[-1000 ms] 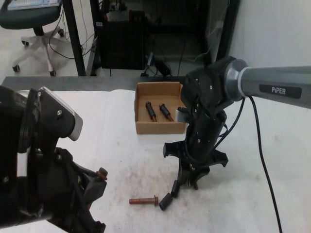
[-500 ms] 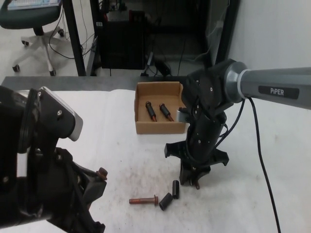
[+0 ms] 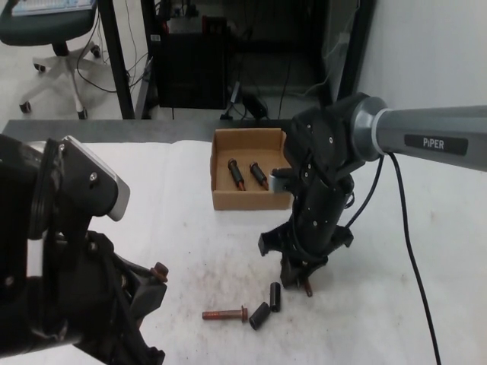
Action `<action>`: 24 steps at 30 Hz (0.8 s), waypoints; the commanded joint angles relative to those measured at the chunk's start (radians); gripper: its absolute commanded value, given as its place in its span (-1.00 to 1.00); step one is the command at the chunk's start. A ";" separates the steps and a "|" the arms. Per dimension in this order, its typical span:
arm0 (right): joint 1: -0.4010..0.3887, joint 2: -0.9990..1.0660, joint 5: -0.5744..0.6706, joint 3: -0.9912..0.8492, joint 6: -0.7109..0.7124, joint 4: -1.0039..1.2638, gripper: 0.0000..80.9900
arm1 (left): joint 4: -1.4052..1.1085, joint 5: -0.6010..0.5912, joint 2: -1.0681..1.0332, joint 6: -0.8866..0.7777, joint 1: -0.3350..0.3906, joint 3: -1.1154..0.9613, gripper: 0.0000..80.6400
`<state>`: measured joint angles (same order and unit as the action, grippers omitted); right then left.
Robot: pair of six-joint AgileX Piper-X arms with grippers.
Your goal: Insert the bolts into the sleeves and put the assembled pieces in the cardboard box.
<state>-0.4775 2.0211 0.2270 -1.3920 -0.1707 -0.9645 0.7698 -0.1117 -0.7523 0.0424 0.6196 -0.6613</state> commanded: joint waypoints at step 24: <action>-0.001 0.014 -0.075 0.001 0.393 -0.211 -0.27 | -0.020 0.003 0.001 0.003 0.002 -0.004 -0.99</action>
<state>-0.4797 2.0219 0.1798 -1.3943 0.2091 -1.1524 0.7698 -0.1117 -0.7523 0.0424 0.6196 -0.6613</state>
